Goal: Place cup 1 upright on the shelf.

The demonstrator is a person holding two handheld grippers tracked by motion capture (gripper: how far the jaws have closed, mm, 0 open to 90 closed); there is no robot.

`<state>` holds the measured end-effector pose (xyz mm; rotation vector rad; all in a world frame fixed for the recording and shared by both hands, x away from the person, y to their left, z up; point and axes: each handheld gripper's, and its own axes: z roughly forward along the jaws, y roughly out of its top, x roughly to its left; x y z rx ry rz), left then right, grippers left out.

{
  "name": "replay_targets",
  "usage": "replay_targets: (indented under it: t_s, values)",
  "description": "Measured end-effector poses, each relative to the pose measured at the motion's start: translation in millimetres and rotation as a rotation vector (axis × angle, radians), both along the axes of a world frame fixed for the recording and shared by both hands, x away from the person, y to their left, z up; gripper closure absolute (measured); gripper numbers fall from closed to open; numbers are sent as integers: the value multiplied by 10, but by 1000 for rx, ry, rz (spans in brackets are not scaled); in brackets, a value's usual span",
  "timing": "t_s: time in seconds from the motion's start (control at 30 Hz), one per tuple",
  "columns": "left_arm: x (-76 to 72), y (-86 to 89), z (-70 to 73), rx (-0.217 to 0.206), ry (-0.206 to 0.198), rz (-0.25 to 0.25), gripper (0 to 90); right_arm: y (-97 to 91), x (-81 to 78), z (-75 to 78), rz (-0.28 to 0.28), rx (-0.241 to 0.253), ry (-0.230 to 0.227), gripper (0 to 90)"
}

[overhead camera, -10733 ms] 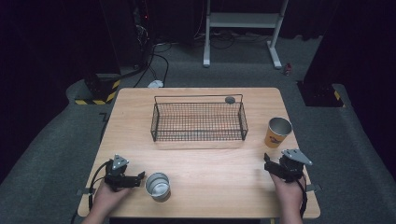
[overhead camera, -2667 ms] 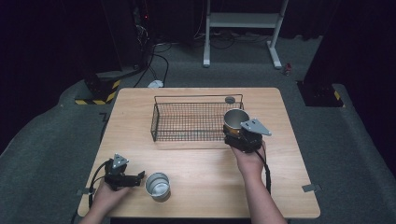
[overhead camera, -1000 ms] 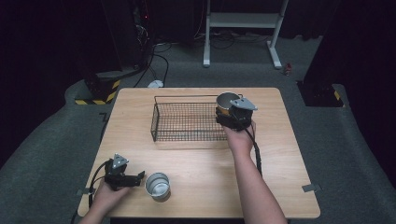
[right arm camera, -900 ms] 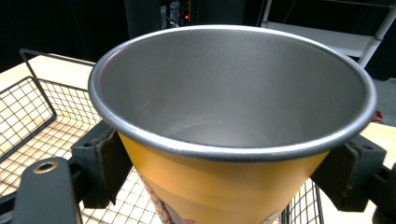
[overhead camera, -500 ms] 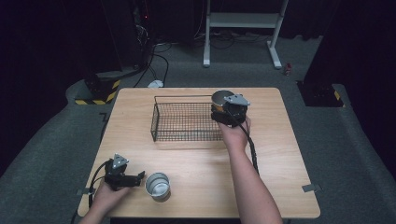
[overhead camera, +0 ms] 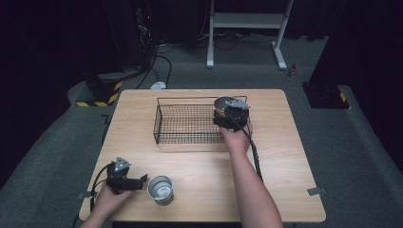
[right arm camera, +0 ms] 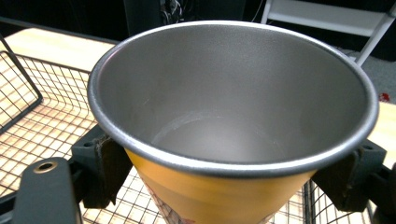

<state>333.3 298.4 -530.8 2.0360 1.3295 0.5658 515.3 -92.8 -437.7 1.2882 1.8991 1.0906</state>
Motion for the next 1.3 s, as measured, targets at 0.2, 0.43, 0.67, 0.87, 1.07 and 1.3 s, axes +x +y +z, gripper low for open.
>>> replay_targets:
  t_s: [0.2,0.43,0.67,0.87,1.07,1.3]
  values:
    - [-1,0,0,-1,1,0,3,-4,24,-87,-3,-11,26,160]
    - [-3,-2,0,-2,1,1,3,3,47,-159,2,-34,57,160]
    - [-10,-6,-3,-7,0,-1,3,21,46,-236,-3,-32,74,160]
    - [-7,-7,-2,-8,2,-4,3,25,59,-292,8,-37,83,160]
    - [-6,-8,-2,-8,3,-6,3,30,67,-313,6,-39,90,160]
    - [-5,-9,-2,-7,2,-8,3,20,59,-315,-3,-32,99,160]
